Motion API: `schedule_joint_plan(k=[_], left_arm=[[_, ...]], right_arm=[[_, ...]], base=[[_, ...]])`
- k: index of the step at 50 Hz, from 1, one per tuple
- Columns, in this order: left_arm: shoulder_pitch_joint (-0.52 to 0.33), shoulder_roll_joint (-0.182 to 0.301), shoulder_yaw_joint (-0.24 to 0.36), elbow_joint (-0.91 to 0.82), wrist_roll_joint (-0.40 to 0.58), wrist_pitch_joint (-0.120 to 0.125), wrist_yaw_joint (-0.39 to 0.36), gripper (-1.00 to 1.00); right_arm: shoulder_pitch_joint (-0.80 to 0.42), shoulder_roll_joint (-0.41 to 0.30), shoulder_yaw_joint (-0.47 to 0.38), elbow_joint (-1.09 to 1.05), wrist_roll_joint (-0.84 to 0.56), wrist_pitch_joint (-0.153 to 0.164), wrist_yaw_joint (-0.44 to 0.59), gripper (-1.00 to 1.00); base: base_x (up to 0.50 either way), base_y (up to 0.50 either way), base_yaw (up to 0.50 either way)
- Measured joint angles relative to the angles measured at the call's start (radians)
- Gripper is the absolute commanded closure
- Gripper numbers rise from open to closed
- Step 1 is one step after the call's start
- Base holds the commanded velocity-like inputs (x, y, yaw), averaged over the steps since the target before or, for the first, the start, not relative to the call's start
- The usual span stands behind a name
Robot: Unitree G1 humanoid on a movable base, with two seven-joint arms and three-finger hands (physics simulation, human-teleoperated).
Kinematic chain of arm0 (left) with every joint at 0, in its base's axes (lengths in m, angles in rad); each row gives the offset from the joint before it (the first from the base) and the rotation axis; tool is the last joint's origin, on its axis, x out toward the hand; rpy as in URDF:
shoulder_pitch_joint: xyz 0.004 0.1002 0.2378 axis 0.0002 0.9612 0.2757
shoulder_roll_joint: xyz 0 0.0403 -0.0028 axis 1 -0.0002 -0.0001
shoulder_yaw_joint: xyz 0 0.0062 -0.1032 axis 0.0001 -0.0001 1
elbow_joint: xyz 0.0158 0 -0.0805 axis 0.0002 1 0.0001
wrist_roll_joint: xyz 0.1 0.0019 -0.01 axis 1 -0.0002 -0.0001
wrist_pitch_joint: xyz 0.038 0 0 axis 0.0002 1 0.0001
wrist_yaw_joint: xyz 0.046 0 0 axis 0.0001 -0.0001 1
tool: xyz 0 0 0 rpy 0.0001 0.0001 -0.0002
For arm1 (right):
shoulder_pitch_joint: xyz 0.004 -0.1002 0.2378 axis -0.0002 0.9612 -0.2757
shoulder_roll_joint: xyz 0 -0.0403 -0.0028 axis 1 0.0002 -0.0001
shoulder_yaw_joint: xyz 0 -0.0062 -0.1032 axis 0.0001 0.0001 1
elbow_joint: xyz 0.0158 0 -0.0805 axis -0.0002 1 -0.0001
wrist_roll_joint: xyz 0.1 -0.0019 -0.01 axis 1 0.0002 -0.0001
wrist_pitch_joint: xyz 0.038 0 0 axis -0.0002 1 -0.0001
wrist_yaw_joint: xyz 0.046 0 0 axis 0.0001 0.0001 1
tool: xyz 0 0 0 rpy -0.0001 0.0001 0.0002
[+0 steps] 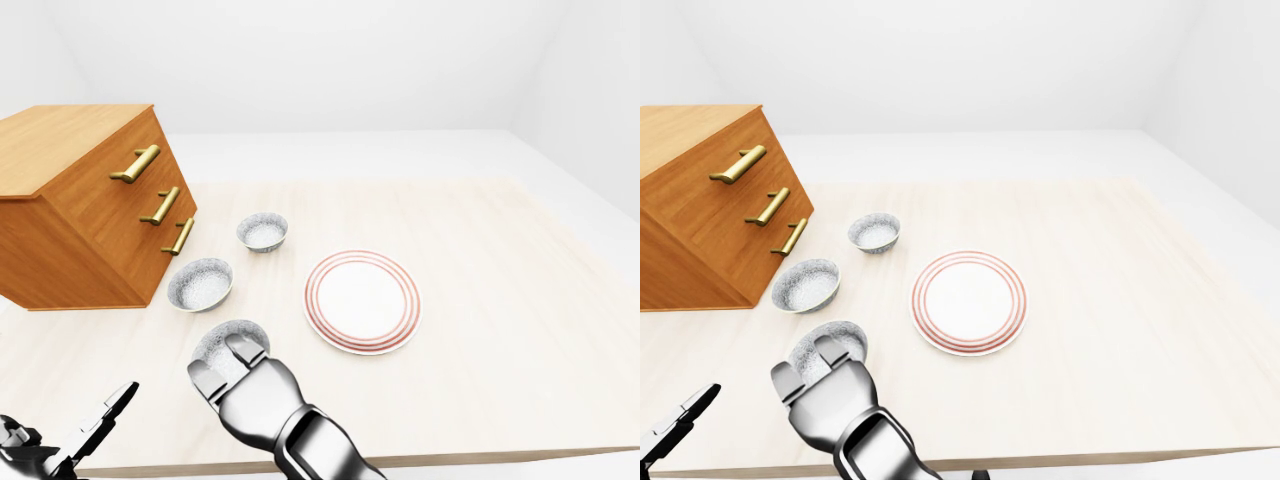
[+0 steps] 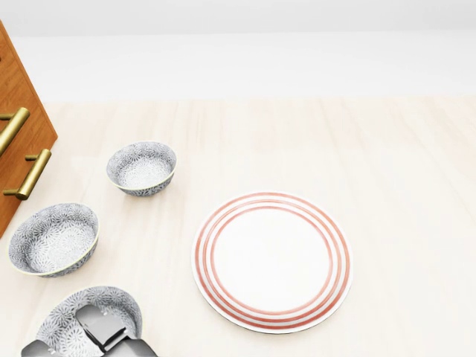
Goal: Put the bowl at the front on the plate.
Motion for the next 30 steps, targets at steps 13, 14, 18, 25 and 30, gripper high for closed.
schedule_joint_plan(k=[13,14,18,25,30], left_arm=[[0.000,0.000,0.002,-0.001,-0.004,0.000,-0.002,-1.00],[0.000,0.000,0.002,-0.001,-0.004,0.000,-0.002,-1.00],[0.001,-0.001,0.002,-0.002,-0.004,0.000,-0.003,-1.00],[0.000,-0.001,0.002,-0.002,-0.004,0.000,-0.003,-1.00],[0.001,-0.001,0.002,-0.003,-0.005,0.000,-0.003,-1.00]], right_arm=[[0.010,-0.003,-0.007,0.040,0.018,0.000,-0.039,-1.00],[0.011,-0.004,-0.008,0.042,0.020,0.000,-0.043,-1.00],[0.015,-0.008,-0.009,0.052,0.029,0.000,-0.057,-1.00],[0.016,-0.008,-0.011,0.078,0.048,0.000,-0.081,-1.00],[0.015,-0.005,-0.013,0.091,0.057,0.000,-0.090,-1.00]], base=[[0.00,0.00,0.00],[0.00,0.00,0.00],[0.00,0.00,0.00],[0.00,0.00,0.00],[0.00,0.00,0.00]])
